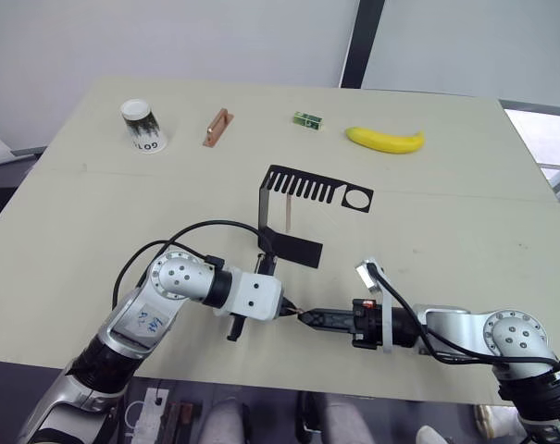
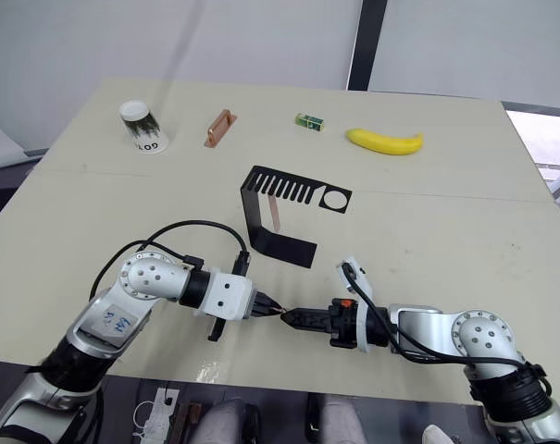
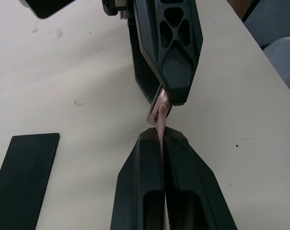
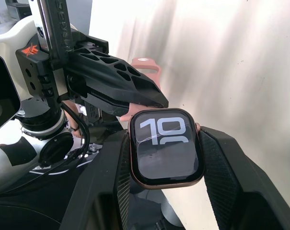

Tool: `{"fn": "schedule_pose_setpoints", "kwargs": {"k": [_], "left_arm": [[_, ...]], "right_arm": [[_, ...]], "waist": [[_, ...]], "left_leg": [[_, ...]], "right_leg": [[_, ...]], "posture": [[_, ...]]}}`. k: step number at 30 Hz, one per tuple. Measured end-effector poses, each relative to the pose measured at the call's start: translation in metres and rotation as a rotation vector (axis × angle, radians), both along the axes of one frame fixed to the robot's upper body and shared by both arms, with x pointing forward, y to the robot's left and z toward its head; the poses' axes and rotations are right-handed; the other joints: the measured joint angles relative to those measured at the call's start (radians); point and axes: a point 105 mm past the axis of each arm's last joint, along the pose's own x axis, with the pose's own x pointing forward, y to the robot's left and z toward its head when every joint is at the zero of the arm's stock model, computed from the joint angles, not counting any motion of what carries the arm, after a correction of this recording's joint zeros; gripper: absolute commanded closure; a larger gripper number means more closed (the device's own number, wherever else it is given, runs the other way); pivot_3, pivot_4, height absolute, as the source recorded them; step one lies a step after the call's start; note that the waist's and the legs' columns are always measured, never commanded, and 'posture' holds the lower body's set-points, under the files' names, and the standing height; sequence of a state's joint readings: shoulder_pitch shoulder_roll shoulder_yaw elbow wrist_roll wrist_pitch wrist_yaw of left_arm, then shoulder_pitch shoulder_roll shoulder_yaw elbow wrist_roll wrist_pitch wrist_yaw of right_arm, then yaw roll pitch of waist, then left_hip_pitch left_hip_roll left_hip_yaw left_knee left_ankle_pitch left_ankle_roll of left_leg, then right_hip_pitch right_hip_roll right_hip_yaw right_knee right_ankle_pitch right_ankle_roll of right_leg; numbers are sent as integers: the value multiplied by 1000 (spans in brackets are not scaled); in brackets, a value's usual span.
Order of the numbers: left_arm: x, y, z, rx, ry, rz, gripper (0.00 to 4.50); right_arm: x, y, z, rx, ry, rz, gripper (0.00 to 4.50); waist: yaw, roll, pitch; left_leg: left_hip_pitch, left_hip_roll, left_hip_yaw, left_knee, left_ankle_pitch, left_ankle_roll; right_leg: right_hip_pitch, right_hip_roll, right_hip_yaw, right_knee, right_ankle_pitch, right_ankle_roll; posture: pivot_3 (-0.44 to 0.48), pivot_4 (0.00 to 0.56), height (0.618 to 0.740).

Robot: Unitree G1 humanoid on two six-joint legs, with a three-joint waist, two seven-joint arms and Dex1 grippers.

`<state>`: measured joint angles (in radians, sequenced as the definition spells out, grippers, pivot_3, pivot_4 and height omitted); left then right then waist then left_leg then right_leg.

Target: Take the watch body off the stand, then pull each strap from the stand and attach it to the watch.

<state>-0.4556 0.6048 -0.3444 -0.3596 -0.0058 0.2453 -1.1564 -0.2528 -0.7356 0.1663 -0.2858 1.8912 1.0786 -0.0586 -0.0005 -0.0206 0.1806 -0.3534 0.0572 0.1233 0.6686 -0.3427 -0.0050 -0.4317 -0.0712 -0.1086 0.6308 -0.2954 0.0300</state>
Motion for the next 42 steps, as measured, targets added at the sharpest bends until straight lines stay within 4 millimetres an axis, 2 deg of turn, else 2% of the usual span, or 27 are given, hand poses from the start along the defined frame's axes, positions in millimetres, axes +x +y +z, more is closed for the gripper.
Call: {"fn": "schedule_pose_setpoints", "kwargs": {"k": [21,42], "left_arm": [[-6,2,-6,-4,-3,7,4500],[-2,-2,4,10,-1,28,4500]], "right_arm": [[-2,1,-2,-12,3,17,2902],[0,-1,3,7,-12,9,2902]], "waist": [[1,0,0],[0,0,0]], "left_leg": [[0,0,0,0,0,0],[0,0,0,0,0,0]], "right_leg": [[0,0,0,0,0,0],[0,0,0,0,0,0]], "posture": [[0,150,740],[0,150,740]]}}
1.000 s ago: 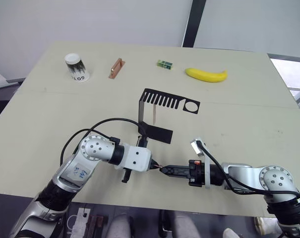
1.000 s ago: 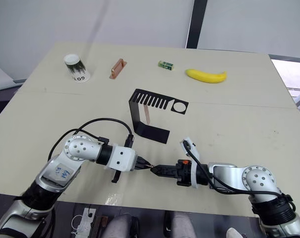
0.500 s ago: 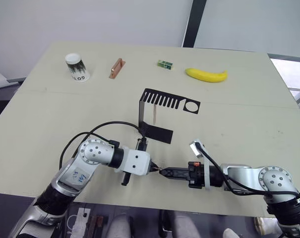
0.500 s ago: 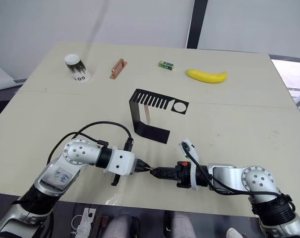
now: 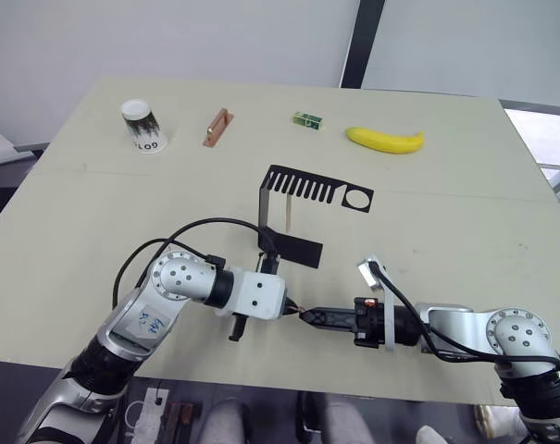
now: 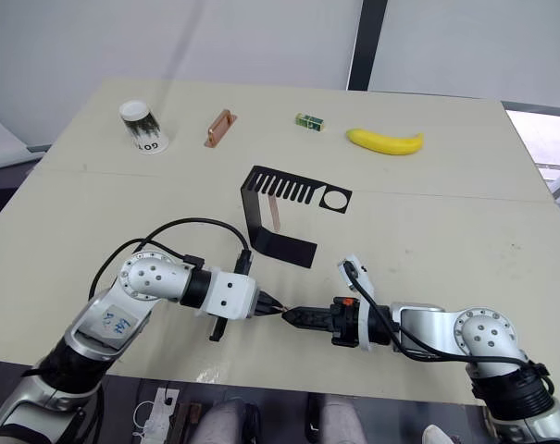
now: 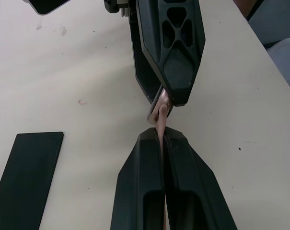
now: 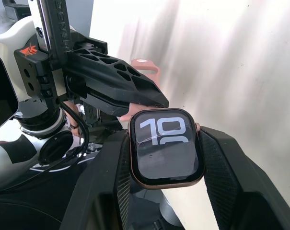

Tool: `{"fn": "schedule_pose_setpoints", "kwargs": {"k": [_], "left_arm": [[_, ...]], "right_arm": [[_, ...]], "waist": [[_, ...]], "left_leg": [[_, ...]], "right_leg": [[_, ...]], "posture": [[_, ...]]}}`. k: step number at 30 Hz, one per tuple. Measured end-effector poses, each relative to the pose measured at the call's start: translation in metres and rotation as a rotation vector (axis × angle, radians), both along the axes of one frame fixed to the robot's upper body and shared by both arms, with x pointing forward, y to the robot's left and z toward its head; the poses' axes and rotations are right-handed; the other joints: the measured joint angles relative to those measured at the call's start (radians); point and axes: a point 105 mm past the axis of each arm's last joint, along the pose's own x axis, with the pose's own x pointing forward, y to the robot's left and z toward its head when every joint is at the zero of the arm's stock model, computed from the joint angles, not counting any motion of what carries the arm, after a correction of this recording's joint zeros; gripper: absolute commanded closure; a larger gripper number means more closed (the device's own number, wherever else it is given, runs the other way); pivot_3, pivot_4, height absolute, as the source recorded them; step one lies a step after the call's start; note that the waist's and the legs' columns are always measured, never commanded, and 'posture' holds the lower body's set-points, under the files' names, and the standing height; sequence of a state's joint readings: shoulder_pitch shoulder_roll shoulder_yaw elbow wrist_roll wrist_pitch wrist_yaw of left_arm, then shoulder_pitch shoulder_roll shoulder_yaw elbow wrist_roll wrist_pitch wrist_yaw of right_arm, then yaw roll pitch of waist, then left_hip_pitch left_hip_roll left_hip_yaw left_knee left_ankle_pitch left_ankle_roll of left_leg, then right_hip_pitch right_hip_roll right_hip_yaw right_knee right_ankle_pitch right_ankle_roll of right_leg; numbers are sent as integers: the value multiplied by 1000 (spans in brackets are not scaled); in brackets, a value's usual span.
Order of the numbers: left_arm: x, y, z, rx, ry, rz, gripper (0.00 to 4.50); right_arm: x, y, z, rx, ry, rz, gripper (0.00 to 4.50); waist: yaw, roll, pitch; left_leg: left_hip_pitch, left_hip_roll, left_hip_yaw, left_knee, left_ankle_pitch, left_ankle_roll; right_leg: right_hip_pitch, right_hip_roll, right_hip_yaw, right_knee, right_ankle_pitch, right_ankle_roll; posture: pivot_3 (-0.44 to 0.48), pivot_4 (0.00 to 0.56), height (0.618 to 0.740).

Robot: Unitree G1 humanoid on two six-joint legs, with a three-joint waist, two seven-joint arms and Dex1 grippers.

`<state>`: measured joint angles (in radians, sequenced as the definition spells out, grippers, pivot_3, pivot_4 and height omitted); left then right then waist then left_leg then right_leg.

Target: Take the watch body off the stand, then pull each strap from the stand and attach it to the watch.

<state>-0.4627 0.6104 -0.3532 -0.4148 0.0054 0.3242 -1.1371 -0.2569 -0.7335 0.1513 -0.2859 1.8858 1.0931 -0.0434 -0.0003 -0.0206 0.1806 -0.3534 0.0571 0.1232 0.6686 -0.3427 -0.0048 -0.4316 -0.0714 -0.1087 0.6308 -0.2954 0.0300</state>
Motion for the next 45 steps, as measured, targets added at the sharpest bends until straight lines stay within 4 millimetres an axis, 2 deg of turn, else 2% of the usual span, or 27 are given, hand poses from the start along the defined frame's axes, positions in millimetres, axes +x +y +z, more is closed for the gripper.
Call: {"fn": "schedule_pose_setpoints", "kwargs": {"k": [16,17,19,20,25,26,28,30,35,39,42,43,45], "left_arm": [[0,0,1,2,11,10,4500],[0,-1,1,-1,16,10,3858],[0,0,1,-3,20,15,3115],[0,1,2,-4,20,17,2605],[-9,21,17,20,-28,-20,177],[-11,35,17,49,-20,-9,0],[-10,58,18,88,-3,28,0],[-10,73,23,59,21,62,0],[-11,99,40,-123,52,127,0],[-6,111,41,-256,55,195,0],[-4,116,38,-297,68,234,0],[-6,118,36,-300,68,238,0],[-9,121,31,-308,68,248,0]], "right_arm": [[0,0,0,0,-2,-1,2902],[0,0,0,1,-3,1,2902],[-1,1,0,1,0,11,2902],[-3,2,-1,1,2,20,2902],[-11,9,0,-9,-66,80,2902],[-10,7,0,-17,-92,77,2902],[-7,3,-2,-34,-133,54,2902],[-3,2,2,-58,-244,51,2902],[8,-3,22,-201,-766,74,2902],[5,-1,26,-302,-1171,188,2902],[1,1,29,-328,-1331,248,2902],[1,-1,31,-356,-1438,270,2902],[0,-5,28,-394,-1532,304,2902]], "waist": [[0,0,0],[0,0,0],[0,0,0],[-1,0,0],[-2,0,0],[-4,0,0],[-1,0,0],[0,0,0],[0,0,0],[0,0,0],[-2,0,0],[-4,0,0],[-3,0,0]], "left_leg": [[0,0,0,0,0,0],[0,0,0,0,0,0],[0,0,0,0,0,0],[0,0,0,0,0,0],[0,0,0,0,0,0],[0,0,0,0,0,0],[0,0,0,0,0,0],[0,0,0,0,0,0],[-1,0,-1,0,-1,1],[0,0,0,0,-1,0],[0,0,1,0,0,0],[1,0,1,0,0,0],[1,0,1,0,0,-1]], "right_leg": [[0,0,0,0,0,0],[0,0,0,0,0,0],[0,0,0,0,0,0],[0,0,0,0,0,0],[0,0,0,0,0,0],[0,0,0,0,0,0],[0,0,0,0,0,0],[0,0,0,-1,0,0],[0,0,-1,-2,0,0],[0,0,-1,-2,0,1],[0,0,-1,-1,0,0],[0,0,-1,-1,0,0],[0,0,-1,-1,0,0]], "posture": [[0,150,740],[0,150,740],[0,150,740],[0,150,740],[0,150,740],[0,150,740],[0,150,740],[0,150,740],[0,150,740],[0,150,740],[0,150,740],[0,150,740],[0,150,740]]}}
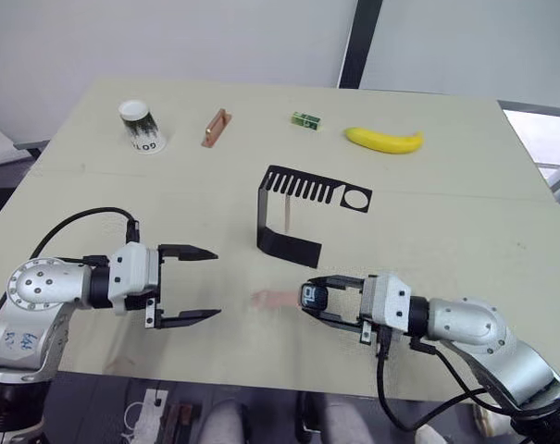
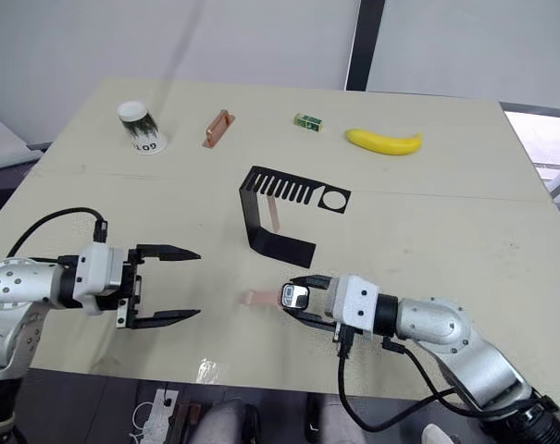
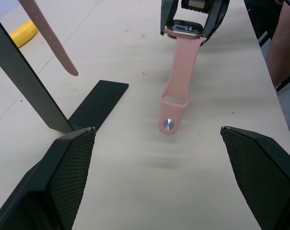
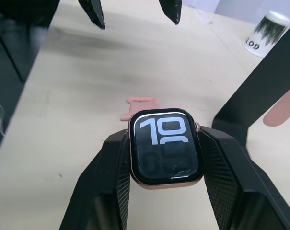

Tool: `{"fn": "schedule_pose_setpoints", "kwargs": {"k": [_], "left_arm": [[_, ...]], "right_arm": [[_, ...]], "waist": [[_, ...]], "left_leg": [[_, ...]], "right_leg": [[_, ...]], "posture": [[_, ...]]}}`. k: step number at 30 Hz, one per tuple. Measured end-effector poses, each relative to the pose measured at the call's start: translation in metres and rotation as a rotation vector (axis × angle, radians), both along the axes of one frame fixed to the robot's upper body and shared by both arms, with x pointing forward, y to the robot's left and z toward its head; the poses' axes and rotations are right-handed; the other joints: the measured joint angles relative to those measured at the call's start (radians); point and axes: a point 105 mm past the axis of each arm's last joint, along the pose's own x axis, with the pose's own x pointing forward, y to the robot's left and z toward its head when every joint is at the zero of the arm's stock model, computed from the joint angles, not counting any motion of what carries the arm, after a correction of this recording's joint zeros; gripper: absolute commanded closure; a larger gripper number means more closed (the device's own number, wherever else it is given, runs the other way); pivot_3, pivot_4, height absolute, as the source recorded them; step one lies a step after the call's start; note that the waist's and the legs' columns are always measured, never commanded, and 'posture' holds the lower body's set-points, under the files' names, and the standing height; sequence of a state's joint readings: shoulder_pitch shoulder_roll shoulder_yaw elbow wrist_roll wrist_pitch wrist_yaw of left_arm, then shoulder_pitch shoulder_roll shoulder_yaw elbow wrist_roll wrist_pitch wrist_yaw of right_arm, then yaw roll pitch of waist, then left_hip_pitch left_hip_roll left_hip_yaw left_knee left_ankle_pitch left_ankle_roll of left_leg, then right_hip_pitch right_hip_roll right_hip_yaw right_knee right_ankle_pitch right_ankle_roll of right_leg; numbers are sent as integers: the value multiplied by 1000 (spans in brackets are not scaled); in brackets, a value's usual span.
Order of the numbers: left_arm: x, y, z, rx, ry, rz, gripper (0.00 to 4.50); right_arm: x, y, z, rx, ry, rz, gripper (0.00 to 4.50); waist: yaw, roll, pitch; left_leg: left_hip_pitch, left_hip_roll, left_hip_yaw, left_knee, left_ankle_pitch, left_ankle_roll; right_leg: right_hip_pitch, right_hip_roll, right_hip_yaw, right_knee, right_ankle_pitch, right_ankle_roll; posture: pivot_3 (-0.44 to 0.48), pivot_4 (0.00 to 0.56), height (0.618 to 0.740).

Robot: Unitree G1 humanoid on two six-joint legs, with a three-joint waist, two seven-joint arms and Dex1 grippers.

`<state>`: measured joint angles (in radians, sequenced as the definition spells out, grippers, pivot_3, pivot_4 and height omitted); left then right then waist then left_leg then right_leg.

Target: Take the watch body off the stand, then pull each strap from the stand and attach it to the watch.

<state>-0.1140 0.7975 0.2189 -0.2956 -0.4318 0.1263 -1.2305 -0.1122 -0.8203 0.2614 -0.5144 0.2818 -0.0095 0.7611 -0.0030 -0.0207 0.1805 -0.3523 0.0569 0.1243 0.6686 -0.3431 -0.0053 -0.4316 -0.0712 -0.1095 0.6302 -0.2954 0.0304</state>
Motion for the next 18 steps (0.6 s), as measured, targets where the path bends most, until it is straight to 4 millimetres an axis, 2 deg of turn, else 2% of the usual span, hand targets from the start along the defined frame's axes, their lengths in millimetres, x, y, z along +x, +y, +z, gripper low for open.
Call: {"fn": "schedule_pose_setpoints", "kwargs": {"k": [5,11,14,18], "left_arm": [[-2,-2,0,-25,-22,-9,0],[-4,-2,-2,-21,-16,-13,0],[-7,-7,0,-5,-28,-38,0],[-17,-34,9,50,-132,-152,0]], "right_arm": [[1,-6,-5,-54,-118,22,2902],[4,-5,-6,-22,-118,11,2902],[9,-4,-8,62,37,-36,2902],[4,2,-13,208,498,-72,2902]], "waist": [[1,0,0],[-1,0,0],[0,0,0],[1,0,0]], "left_leg": [[0,0,0,1,0,0],[1,0,0,2,0,0],[0,0,0,2,0,0],[0,0,-2,2,0,1]], "right_leg": [[0,0,0,0,0,0],[0,0,0,3,0,0],[0,-1,0,7,0,0],[1,-1,0,7,0,-1]], "posture": [[0,150,740],[0,150,740],[0,150,740],[0,150,740]]}}
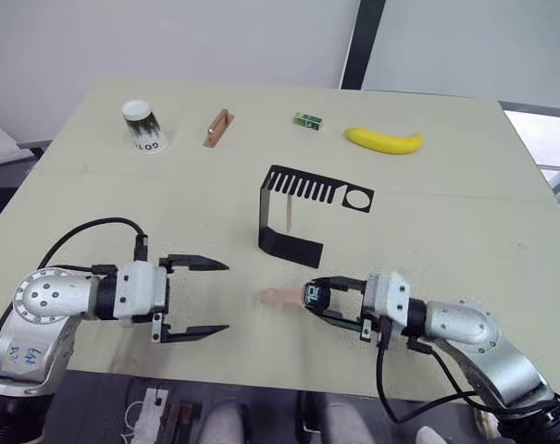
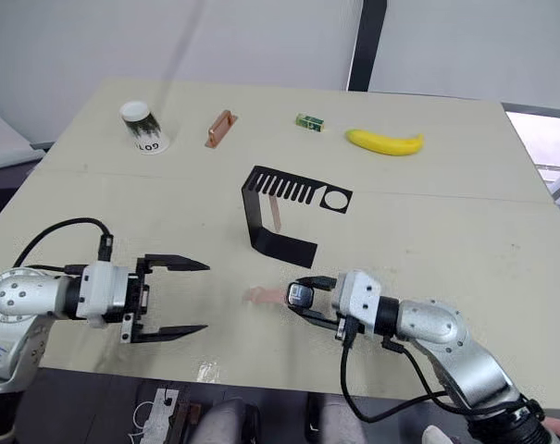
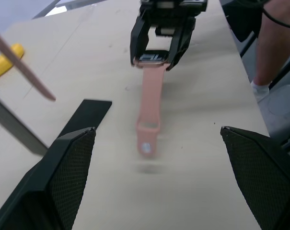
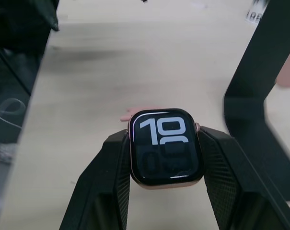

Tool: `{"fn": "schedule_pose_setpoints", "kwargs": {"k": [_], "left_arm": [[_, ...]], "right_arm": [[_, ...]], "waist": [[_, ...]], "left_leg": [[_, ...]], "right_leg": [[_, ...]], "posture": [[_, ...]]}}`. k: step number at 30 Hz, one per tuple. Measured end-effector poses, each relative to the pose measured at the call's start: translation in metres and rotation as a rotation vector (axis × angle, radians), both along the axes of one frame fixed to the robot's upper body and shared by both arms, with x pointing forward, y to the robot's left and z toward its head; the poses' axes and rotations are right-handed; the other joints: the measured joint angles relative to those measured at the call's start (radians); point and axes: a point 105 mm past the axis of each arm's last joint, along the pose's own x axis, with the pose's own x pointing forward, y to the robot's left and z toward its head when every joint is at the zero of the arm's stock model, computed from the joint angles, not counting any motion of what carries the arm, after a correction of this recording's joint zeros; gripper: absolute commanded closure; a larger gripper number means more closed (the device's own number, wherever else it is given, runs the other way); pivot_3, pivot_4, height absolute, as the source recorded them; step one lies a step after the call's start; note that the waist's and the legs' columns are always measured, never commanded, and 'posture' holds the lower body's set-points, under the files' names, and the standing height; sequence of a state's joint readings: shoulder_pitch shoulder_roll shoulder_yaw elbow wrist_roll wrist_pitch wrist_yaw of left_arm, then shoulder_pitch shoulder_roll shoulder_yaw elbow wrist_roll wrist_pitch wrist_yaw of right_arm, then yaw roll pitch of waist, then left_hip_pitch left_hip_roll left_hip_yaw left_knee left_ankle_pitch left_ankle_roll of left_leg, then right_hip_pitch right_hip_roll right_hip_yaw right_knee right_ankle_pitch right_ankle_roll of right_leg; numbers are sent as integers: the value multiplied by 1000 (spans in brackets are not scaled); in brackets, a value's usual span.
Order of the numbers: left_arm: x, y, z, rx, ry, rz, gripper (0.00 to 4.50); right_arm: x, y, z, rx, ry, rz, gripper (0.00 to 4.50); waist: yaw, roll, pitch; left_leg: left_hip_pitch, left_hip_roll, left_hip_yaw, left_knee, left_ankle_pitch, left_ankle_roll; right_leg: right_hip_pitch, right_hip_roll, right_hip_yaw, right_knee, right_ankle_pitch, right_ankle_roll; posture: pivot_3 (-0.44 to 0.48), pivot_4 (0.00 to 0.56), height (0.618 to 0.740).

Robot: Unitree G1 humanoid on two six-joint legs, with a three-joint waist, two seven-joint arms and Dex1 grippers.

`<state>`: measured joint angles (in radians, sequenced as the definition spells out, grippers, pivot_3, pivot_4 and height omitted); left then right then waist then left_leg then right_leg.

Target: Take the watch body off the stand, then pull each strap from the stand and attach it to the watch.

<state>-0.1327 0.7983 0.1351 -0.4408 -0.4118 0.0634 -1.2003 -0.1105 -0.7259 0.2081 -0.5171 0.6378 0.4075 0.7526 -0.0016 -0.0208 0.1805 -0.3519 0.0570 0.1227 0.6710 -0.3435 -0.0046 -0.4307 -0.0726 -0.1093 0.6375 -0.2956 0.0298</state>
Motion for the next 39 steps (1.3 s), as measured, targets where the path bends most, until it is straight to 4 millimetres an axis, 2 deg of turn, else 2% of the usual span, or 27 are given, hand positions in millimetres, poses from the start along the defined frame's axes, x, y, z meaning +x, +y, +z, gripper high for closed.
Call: {"fn": "schedule_pose_setpoints", "kwargs": {"k": [4,11,17,26,29,36,39], "left_arm": [[3,-17,7,38,-94,-9,0],[-4,-39,-2,56,-52,11,0],[2,-41,-8,73,-29,65,0],[16,-51,-10,67,-54,114,0],[19,-49,-11,70,-50,130,905],[19,-50,-16,83,-30,131,4468],[18,-50,-17,85,-25,130,4487]], "right_arm": [[-6,9,-1,63,308,5,2902],[0,19,6,162,528,-62,2902],[5,21,13,165,538,-78,2902],[2,25,12,149,564,-69,2902],[2,25,11,147,579,-75,2902],[3,25,12,175,607,-108,2902],[3,24,13,181,614,-115,2902]], "waist": [[-4,0,0],[0,0,0],[-1,0,0],[-1,0,0],[-2,0,0],[-1,0,0],[-1,0,0]], "left_leg": [[0,0,0,0,0,0],[-1,0,0,0,0,0],[-1,0,0,0,0,0],[-1,0,0,0,0,0],[-1,0,0,0,0,0],[-1,0,0,0,0,0],[-1,0,0,0,0,0]], "right_leg": [[0,0,0,0,0,0],[0,0,0,0,0,0],[0,1,0,0,0,0],[0,0,0,0,0,0],[-1,0,0,0,0,0],[-1,0,0,0,0,0],[-1,0,0,0,0,0]], "posture": [[0,150,740],[0,150,740],[0,150,740],[0,150,740],[0,150,740],[0,150,740],[0,150,740]]}}
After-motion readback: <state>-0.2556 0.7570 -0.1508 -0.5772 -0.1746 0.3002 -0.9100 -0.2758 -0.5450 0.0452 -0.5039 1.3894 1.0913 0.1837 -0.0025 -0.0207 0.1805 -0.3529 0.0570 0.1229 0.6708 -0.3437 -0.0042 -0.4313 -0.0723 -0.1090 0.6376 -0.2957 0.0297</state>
